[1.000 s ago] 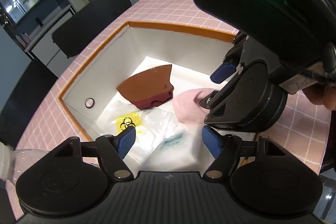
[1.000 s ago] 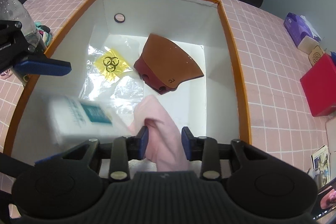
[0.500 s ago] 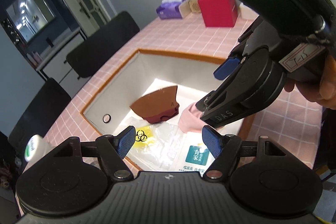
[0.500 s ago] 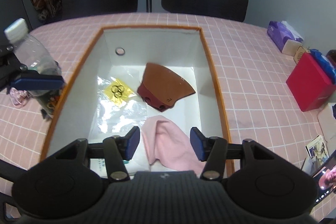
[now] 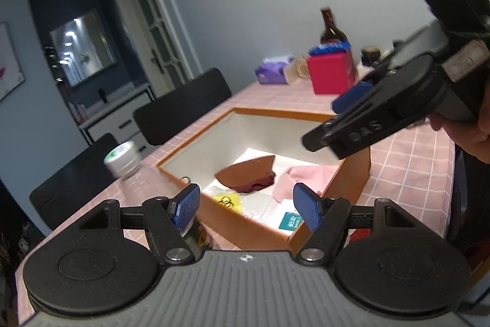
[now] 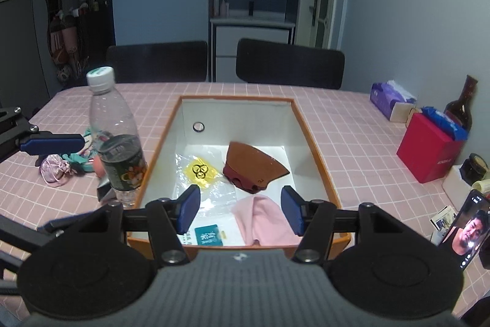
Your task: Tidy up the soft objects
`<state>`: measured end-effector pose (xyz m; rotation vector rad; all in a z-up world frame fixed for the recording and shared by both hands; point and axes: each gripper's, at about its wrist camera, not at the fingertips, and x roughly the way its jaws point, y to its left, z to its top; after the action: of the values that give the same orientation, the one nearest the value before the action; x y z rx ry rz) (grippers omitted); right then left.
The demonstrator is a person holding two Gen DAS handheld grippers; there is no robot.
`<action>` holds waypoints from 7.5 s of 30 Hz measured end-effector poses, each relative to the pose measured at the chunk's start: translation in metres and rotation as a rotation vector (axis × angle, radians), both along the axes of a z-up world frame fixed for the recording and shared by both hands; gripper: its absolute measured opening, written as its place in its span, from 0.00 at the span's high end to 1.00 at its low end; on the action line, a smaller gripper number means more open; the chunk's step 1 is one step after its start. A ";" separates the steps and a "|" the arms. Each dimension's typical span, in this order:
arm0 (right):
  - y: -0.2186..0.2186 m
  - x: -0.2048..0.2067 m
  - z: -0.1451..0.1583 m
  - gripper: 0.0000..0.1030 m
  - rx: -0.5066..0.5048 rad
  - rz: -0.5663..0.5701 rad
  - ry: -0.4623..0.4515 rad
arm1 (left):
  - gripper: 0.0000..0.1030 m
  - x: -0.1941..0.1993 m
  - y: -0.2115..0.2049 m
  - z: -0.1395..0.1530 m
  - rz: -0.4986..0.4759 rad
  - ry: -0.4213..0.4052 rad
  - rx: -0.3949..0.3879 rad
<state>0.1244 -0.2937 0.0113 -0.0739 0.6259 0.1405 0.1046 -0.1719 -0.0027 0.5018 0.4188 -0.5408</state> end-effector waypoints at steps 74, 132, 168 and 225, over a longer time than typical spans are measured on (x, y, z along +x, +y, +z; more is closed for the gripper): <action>0.279 0.089 -0.123 0.37 -0.066 0.353 0.063 | 0.78 0.093 0.288 -0.109 0.473 0.139 -0.222; 0.281 0.081 -0.151 0.49 0.090 0.423 0.182 | 0.61 0.090 0.324 -0.123 0.541 0.335 -0.250; 0.207 -0.007 -0.071 0.55 0.127 0.447 0.134 | 0.91 -0.040 0.250 -0.031 0.478 0.240 -0.289; -0.022 0.095 -0.050 0.53 -0.150 0.101 0.297 | 0.90 0.089 -0.059 -0.031 0.085 0.278 0.037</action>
<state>0.2192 -0.3158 -0.0392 -0.2324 0.9294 0.2039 0.1934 -0.2309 -0.0335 0.4433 0.7137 -0.5230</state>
